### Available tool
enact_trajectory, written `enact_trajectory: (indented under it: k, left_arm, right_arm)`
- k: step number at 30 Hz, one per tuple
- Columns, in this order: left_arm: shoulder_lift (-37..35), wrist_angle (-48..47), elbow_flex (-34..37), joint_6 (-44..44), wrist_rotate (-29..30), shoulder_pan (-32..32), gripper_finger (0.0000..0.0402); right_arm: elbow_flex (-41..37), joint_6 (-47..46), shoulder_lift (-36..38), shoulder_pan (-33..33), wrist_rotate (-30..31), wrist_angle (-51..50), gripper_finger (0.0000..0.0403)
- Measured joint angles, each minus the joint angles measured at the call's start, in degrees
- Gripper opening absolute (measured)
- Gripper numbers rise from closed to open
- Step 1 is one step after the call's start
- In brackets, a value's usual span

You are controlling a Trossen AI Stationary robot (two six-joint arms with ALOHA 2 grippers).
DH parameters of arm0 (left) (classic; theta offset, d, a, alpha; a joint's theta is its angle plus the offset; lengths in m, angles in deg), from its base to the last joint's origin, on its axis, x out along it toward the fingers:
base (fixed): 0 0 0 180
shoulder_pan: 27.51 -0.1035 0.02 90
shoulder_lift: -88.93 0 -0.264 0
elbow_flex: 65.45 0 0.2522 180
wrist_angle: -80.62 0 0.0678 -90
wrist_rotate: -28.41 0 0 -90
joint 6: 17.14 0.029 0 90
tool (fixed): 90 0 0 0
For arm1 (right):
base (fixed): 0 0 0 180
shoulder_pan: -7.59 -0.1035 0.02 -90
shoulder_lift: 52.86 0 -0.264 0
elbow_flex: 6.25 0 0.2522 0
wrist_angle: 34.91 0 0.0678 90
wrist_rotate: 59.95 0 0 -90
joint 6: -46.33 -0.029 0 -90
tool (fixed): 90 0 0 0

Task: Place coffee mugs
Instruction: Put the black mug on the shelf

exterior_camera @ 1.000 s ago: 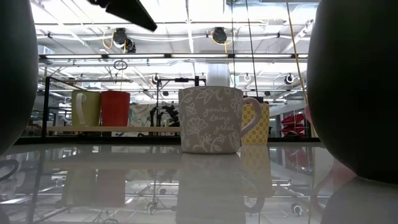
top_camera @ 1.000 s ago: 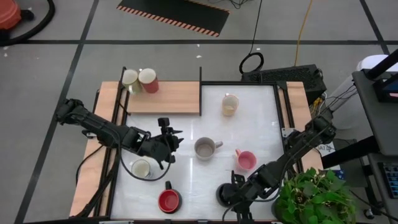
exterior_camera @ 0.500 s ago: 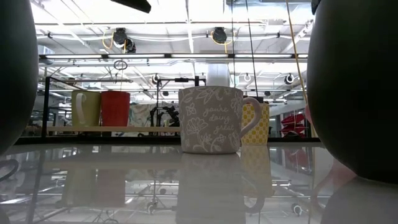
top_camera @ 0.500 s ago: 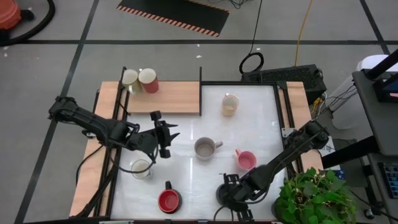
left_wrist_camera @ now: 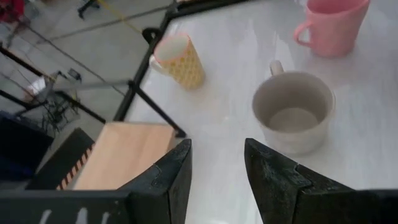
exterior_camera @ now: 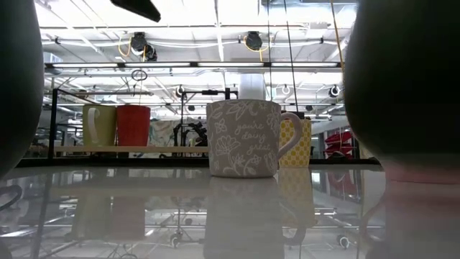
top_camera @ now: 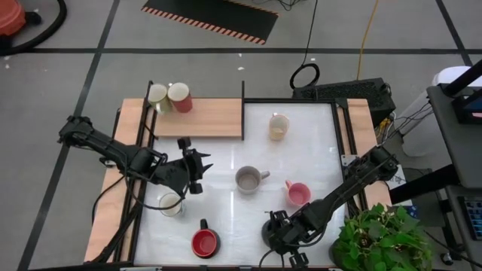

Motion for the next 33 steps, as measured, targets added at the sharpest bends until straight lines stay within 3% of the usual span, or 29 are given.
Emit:
enact_trajectory:
  k: [6, 13, 26, 33]
  left_arm:
    - [0.0, -3.73, 0.0, -6.05, -0.03, 2.35, 0.0152]
    - [0.0, -4.06, 0.0, -7.22, 0.03, 4.91, 0.0152]
    - [-0.35, -12.91, 0.0, -4.96, 0.39, 6.07, 0.0152]
    - [-2.99, -19.18, 0.0, -9.32, 7.42, 5.9, 0.0152]
  right_arm:
    - [11.96, 7.75, 0.32, 1.3, 9.18, -14.54, 0.0008]
    - [24.56, 25.91, 0.34, 5.28, 16.59, -20.94, 0.0008]
    - [27.96, 50.66, 0.34, 26.27, 16.55, -20.38, 0.0009]
    - [27.92, 62.4, -0.1, 39.19, 8.89, -9.29, 0.0009]
